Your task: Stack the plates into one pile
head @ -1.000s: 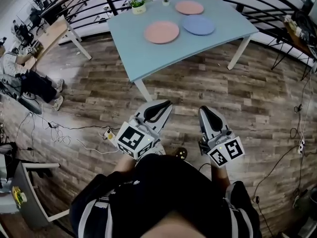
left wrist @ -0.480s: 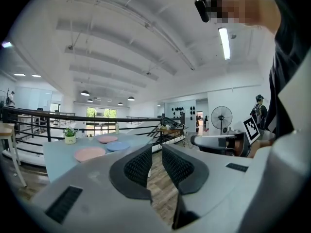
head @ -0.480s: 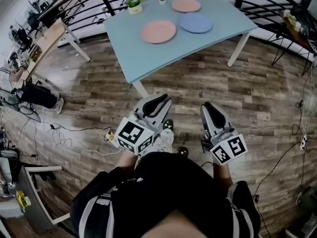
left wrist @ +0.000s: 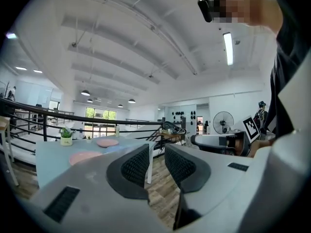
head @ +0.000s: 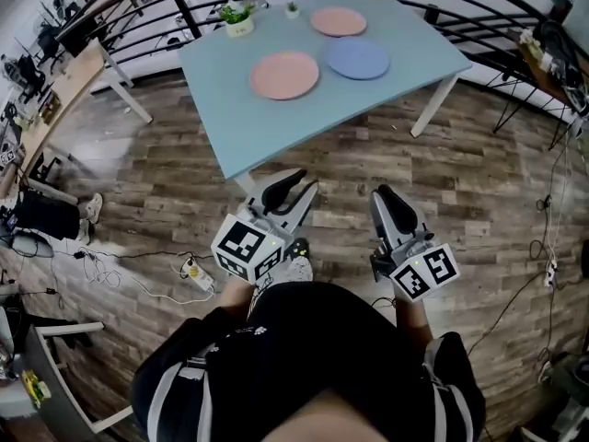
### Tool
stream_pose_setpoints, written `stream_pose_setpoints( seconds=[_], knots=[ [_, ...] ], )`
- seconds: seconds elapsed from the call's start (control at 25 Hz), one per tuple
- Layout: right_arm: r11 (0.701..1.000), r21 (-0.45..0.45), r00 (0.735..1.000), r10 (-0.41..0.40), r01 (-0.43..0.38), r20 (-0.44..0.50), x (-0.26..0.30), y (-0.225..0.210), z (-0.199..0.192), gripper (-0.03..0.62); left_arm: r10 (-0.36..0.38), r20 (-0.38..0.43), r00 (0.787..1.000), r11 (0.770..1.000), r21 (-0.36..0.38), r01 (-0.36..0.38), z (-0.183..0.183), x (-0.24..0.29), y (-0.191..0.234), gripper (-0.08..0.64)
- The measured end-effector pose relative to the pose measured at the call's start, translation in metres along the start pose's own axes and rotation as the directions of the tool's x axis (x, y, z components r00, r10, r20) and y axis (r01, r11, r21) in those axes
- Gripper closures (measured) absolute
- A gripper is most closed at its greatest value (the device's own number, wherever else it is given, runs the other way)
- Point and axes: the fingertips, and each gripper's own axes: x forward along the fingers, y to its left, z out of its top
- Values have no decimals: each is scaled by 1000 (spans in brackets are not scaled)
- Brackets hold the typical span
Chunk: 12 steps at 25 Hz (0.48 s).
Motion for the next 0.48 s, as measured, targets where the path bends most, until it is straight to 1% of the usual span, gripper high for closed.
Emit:
stream_pose_setpoints(
  seconds=[0.12, 0.28, 0.48],
  knots=[
    [1000, 2, 1000, 0, 0, -13, 24, -10, 0, 523, 16, -5, 1000, 1000, 1, -16, 0, 9, 28, 480],
    [1000, 5, 999, -4, 5, -38, 58, -21, -2, 518, 33, -8, 999, 999, -22, -33, 1, 19, 66, 480],
    [1000, 17, 998, -8, 9, -62, 104, -31, -4, 512, 48, -17, 999, 998, -29, -49, 1, 28, 116, 476]
  ],
)
